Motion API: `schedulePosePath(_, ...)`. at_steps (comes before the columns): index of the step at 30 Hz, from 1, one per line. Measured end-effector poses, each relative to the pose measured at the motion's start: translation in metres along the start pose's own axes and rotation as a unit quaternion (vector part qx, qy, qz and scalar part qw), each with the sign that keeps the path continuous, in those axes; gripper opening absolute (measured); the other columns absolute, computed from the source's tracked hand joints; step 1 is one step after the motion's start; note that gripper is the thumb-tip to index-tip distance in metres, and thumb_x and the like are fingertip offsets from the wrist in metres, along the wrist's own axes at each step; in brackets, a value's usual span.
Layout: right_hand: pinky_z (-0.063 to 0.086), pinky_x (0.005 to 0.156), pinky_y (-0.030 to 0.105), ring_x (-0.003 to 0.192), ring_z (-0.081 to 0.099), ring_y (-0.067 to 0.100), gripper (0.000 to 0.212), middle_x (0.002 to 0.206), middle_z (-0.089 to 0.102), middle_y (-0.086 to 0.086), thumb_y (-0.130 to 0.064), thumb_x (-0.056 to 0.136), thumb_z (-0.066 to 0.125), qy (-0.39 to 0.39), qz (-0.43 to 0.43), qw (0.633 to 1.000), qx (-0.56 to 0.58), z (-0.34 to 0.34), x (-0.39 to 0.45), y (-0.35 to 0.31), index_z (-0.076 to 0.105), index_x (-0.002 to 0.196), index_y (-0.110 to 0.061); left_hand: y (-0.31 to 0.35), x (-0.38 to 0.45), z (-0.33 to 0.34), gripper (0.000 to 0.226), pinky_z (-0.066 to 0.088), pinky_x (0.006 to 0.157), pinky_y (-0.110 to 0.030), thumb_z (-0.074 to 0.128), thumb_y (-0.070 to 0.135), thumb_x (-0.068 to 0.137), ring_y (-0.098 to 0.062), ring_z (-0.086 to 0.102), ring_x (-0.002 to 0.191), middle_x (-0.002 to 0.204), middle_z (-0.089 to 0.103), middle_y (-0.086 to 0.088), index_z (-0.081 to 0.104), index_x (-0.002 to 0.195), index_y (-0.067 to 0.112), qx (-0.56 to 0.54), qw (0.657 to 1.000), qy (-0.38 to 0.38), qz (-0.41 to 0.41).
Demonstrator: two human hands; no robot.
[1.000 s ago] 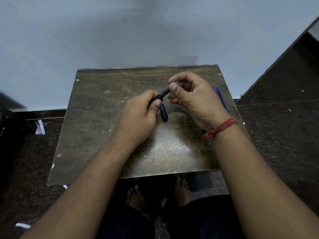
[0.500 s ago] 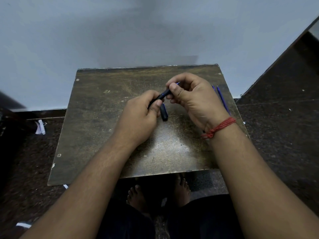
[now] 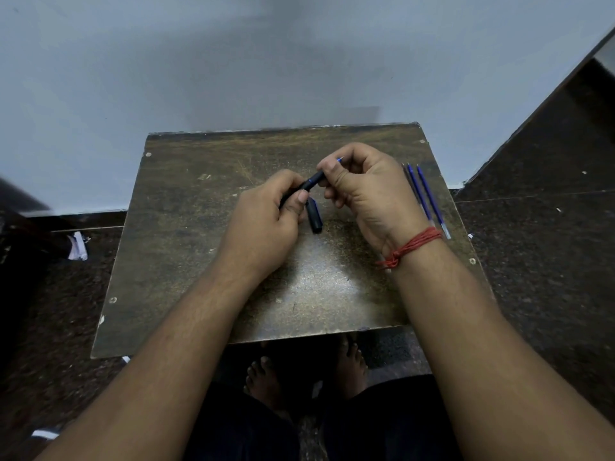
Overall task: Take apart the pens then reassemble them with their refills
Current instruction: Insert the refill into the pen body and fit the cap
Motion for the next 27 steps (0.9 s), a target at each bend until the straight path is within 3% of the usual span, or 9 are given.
schedulePosePath(5,0.038,0.046,0.021,0.05,0.054,0.01,0.023,0.063,0.061,0.002,-0.004,0.095,0.062,0.031,0.033,0.999,0.029,0.006,-0.003,0.003,0.057,0.074,-0.011,0.0,0.0,-0.004,0.01,0.05,0.06,-0.043,0.054,0.021,0.091,-0.021,0.06,0.065,0.07,0.064,0.001,0.063,0.094,0.018,0.02,0.999,0.034,0.012)
schedulePosePath(11,0.043,0.051,0.022,0.056,0.058,0.009,0.015,0.07,0.065,0.005,-0.012,0.096,0.064,0.037,0.034,0.999,0.006,0.007,-0.003,0.003,0.061,0.081,-0.01,-0.002,0.001,-0.006,0.005,0.051,0.062,-0.042,0.056,0.02,0.093,-0.02,0.061,0.067,0.072,0.064,0.002,0.061,0.094,0.019,0.032,0.998,0.045,-0.001)
schedulePosePath(14,0.048,0.062,0.024,0.069,0.063,0.008,0.016,0.084,0.07,-0.001,-0.03,0.097,0.062,0.062,0.017,0.985,-0.162,0.0,-0.001,-0.002,0.064,0.087,-0.018,-0.009,0.002,-0.01,0.005,0.053,0.064,-0.041,0.055,0.02,0.097,-0.018,0.061,0.07,0.074,0.063,0.003,0.059,0.095,0.019,0.022,0.997,0.059,-0.036)
schedulePosePath(17,0.039,0.063,0.018,0.078,0.054,0.003,0.019,0.089,0.06,-0.008,-0.04,0.095,0.063,0.038,-0.007,0.909,-0.415,0.005,-0.004,-0.006,0.06,0.092,-0.022,-0.016,0.002,-0.016,0.007,0.054,0.066,-0.045,0.052,0.021,0.099,-0.02,0.064,0.072,0.075,0.064,0.0,0.059,0.096,0.019,0.008,0.995,0.08,-0.062)
schedulePosePath(19,0.042,0.071,0.026,0.087,0.054,0.012,0.025,0.095,0.058,-0.005,-0.044,0.09,0.067,-0.005,-0.012,0.851,-0.526,0.016,-0.008,-0.001,0.059,0.098,-0.021,-0.018,0.002,-0.017,0.007,0.053,0.065,-0.044,0.052,0.021,0.099,-0.019,0.064,0.072,0.075,0.064,0.0,0.058,0.096,0.019,0.009,0.993,0.09,-0.069)
schedulePosePath(21,0.046,0.085,0.033,0.1,0.056,0.021,0.027,0.102,0.062,0.0,-0.043,0.088,0.069,-0.028,-0.03,0.815,-0.579,0.027,-0.011,0.006,0.059,0.101,-0.02,-0.018,0.002,-0.017,0.007,0.052,0.065,-0.042,0.052,0.021,0.098,-0.019,0.062,0.071,0.074,0.064,0.001,0.059,0.096,0.02,0.012,0.993,0.092,-0.072)
schedulePosePath(24,0.044,0.088,0.032,0.109,0.055,0.022,0.022,0.107,0.062,0.001,-0.035,0.092,0.064,-0.035,-0.039,0.806,-0.59,0.032,-0.012,0.008,0.062,0.107,-0.019,-0.019,0.002,-0.016,0.008,0.052,0.065,-0.043,0.052,0.022,0.098,-0.02,0.062,0.071,0.075,0.065,0.001,0.059,0.097,0.02,0.013,0.993,0.089,-0.073)
schedulePosePath(27,0.044,0.084,0.029,0.102,0.057,0.019,0.021,0.105,0.061,0.001,-0.029,0.097,0.056,-0.022,-0.031,0.843,-0.537,0.027,-0.007,0.003,0.065,0.111,-0.016,-0.02,0.002,-0.015,0.008,0.052,0.066,-0.044,0.052,0.023,0.098,-0.021,0.062,0.071,0.075,0.065,0.0,0.059,0.096,0.019,0.014,0.994,0.084,-0.073)
Point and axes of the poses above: each hand's wrist, its own x-axis towards the middle knuckle, its own z-axis out of the palm, y = z × x, the point moved 6 cm from there along x, towards the middle knuckle
